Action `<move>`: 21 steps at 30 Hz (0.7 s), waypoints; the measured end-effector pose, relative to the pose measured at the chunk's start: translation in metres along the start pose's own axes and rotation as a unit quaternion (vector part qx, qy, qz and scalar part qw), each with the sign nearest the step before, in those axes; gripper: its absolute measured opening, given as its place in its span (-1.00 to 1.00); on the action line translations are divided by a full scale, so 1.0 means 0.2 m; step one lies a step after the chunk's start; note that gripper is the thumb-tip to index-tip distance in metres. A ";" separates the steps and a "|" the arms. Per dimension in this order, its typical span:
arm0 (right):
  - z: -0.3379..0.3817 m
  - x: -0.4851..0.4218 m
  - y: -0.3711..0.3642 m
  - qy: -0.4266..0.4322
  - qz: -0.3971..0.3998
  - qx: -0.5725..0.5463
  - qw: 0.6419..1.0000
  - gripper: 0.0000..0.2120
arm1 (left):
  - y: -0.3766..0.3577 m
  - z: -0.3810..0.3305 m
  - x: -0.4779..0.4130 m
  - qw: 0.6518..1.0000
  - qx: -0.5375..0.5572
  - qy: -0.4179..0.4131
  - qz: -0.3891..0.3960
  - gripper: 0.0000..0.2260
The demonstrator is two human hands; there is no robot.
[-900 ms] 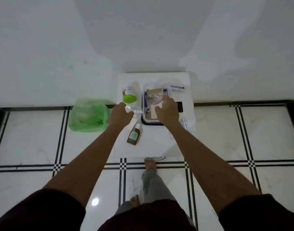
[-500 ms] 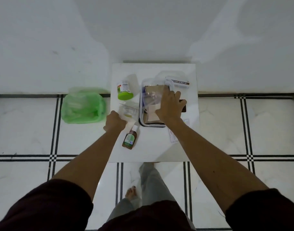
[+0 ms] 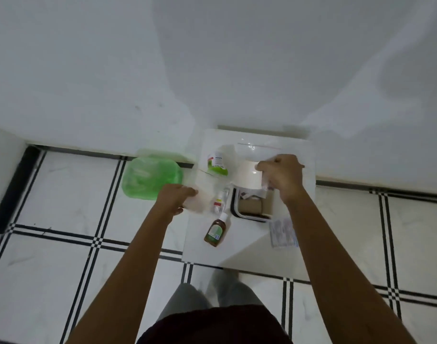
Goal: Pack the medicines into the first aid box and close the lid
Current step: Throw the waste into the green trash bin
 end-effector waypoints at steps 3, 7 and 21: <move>0.20 0.07 -0.26 0.024 0.043 0.013 0.999 -0.90 | 0.22 -0.06 0.02 0.996 0.071 -0.014 -0.050 -0.95; 0.38 0.13 -0.75 0.042 0.098 0.044 0.993 -0.93 | 0.54 -0.06 -0.12 0.985 0.117 -0.031 -0.124 -0.86; 0.04 -0.58 -2.44 -0.120 0.097 0.192 0.969 -0.82 | 1.21 0.55 -1.66 0.982 -0.141 0.036 -0.121 -0.81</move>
Point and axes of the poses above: each hand's wrist, its own x-axis away from the middle knuckle, its own y-axis out of the back of the hand, z = x × y, the point moved 8 cm from there along -x, towards the middle knuckle, and after that the axes turned 7 degrees about -y, right-handed, at the moved point
